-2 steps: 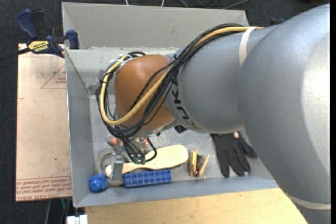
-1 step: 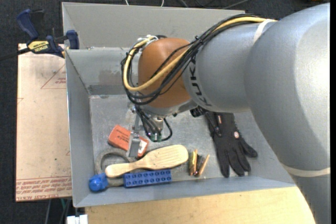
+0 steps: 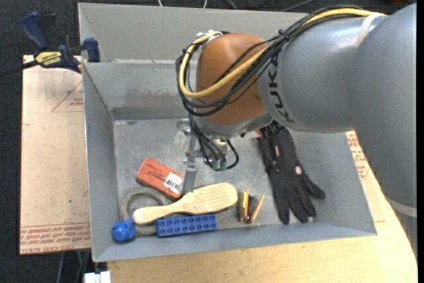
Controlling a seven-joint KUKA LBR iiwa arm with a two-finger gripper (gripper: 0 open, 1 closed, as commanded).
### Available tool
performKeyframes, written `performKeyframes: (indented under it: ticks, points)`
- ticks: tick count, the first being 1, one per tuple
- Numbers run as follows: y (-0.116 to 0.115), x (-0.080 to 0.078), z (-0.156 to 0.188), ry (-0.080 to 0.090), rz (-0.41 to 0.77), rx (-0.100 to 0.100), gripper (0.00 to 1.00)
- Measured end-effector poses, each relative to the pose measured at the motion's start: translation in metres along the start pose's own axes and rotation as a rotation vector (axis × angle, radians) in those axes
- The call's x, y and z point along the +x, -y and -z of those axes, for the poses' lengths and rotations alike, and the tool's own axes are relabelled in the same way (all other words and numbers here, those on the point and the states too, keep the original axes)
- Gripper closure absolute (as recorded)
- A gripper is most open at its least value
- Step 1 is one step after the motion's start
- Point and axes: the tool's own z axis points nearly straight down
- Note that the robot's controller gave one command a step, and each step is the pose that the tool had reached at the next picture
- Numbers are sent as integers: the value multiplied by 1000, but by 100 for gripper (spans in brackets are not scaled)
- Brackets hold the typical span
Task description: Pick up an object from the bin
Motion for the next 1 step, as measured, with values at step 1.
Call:
performKeyframes:
  ticks: [1]
  points:
    - [10,26,-29,15,-62,-5,0]
